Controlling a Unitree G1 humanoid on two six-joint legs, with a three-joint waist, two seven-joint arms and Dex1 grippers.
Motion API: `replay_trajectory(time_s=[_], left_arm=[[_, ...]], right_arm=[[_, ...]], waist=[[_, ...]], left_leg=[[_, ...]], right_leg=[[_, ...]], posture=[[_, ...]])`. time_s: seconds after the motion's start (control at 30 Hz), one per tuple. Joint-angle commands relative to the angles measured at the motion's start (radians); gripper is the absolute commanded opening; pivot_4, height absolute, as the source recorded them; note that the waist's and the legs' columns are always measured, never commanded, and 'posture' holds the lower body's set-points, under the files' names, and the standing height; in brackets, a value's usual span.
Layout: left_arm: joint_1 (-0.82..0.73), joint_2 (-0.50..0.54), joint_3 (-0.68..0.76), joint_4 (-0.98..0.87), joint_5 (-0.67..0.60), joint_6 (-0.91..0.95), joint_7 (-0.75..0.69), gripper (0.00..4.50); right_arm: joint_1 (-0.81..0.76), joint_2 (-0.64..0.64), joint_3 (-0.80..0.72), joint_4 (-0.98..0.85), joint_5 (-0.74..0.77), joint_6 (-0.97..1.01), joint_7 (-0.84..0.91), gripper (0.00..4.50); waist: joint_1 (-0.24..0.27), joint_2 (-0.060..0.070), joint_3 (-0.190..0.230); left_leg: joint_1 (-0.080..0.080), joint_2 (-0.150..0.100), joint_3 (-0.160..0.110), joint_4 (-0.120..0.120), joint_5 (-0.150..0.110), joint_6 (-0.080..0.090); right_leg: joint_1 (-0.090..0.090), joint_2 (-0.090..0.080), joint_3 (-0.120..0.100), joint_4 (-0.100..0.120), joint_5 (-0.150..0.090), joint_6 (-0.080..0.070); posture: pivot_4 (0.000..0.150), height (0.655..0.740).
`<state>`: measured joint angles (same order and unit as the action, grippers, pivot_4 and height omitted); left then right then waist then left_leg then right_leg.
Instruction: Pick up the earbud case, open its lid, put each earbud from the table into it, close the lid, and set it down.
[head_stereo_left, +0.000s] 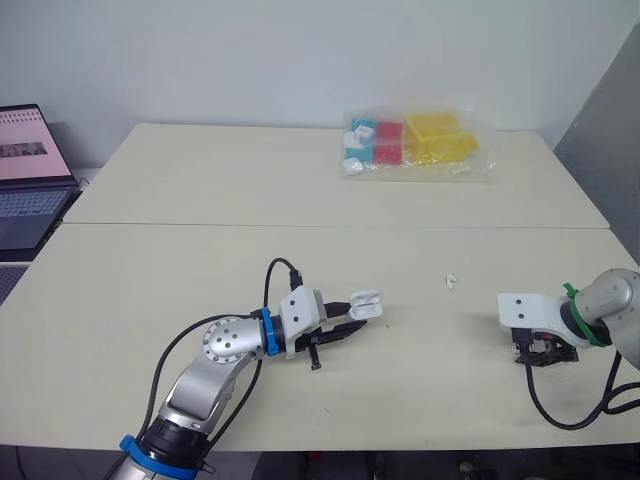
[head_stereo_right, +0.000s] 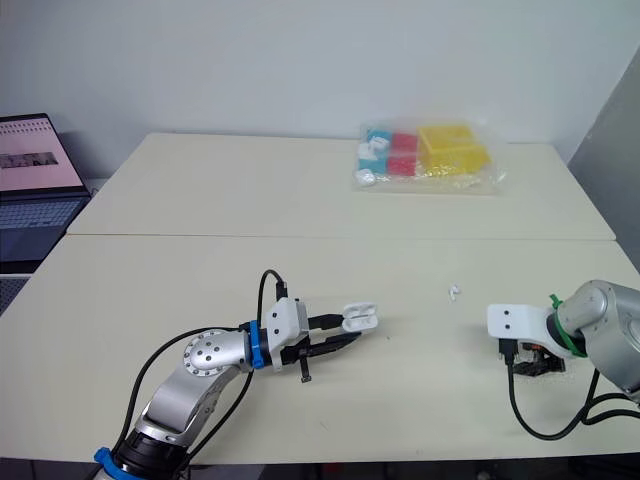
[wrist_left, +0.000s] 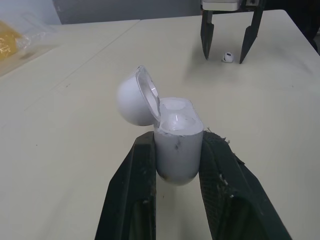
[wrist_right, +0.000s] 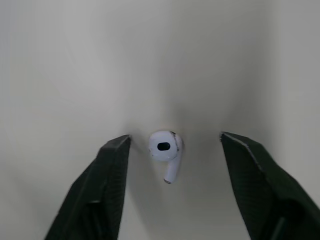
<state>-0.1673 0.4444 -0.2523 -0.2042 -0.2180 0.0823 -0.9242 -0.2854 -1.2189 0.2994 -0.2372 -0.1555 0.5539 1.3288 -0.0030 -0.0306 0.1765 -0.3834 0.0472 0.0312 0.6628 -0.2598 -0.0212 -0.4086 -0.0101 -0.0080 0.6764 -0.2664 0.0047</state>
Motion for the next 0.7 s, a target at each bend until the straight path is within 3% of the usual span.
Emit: replay_trajectory(time_s=[0.03,0.13,0.17,0.27,0.4,0.5,0.6,0.7], left_arm=[[-0.001,-0.002,-0.004,-0.026,0.003,-0.018,0.005,0.80],[-0.002,-0.003,-0.004,-0.024,0.003,-0.020,0.005,0.80],[-0.003,-0.004,-0.004,-0.021,0.003,-0.021,0.005,0.80],[-0.005,-0.006,-0.003,-0.015,0.003,-0.023,0.005,0.80],[-0.017,-0.026,0.014,-0.014,-0.022,-0.020,0.017,0.80],[-0.028,-0.060,0.043,-0.040,-0.087,0.015,0.029,0.80],[-0.043,-0.088,0.064,-0.062,-0.147,0.089,0.054,0.80],[-0.063,-0.091,0.068,-0.065,-0.157,0.115,0.061,0.80]], right_arm=[[-0.006,-0.002,0.003,0.002,-0.018,-0.003,-0.002,1.60],[-0.005,-0.003,0.002,-0.002,-0.016,-0.001,0.002,0.54],[-0.008,-0.001,-0.003,-0.007,-0.012,0.001,0.003,0.42],[-0.013,0.001,-0.028,-0.028,0.016,0.012,0.008,0.43],[-0.018,0.015,-0.204,-0.169,0.165,0.086,0.017,0.43],[-0.062,0.161,-0.377,-0.347,0.383,0.260,-0.043,0.43],[-0.122,0.314,-0.454,-0.460,0.515,0.444,-0.156,0.43],[-0.132,0.476,-0.480,-0.536,0.573,0.437,-0.302,0.43]], waist=[[0.000,0.000,0.000],[0.000,0.000,0.000],[0.000,0.000,0.000],[0.000,0.000,0.000],[0.000,0.002,0.001],[-0.001,0.001,0.002],[0.000,0.001,0.002],[0.002,0.000,0.002]], left_leg=[[0.000,0.000,0.000,0.000,0.000,0.000],[0.000,0.000,0.000,0.000,0.000,0.000],[0.000,0.000,0.000,0.000,0.000,0.000],[0.000,0.000,0.000,0.000,0.000,0.000],[0.000,0.000,0.000,0.000,0.000,0.000],[-0.001,0.001,-0.001,0.000,0.000,0.000],[-0.001,0.001,-0.003,0.000,0.000,0.000],[-0.001,0.001,-0.003,0.000,0.000,0.000]], right_leg=[[0.000,0.000,0.000,0.000,0.000,0.000],[0.000,0.000,0.000,0.000,0.000,0.000],[0.000,0.000,0.000,0.000,0.000,0.000],[0.000,0.000,0.000,0.000,0.000,0.000],[0.000,0.000,0.000,0.000,0.000,0.000],[-0.001,0.001,-0.001,0.000,0.000,0.000],[-0.001,0.002,-0.001,0.001,0.000,0.000],[0.000,0.002,-0.002,0.001,0.000,0.000]], posture=[[0.150,0.7400],[0.150,0.7400],[0.150,0.7400],[0.150,0.7400],[0.150,0.7400],[0.150,0.7400],[0.150,0.7400],[0.150,0.7400]])
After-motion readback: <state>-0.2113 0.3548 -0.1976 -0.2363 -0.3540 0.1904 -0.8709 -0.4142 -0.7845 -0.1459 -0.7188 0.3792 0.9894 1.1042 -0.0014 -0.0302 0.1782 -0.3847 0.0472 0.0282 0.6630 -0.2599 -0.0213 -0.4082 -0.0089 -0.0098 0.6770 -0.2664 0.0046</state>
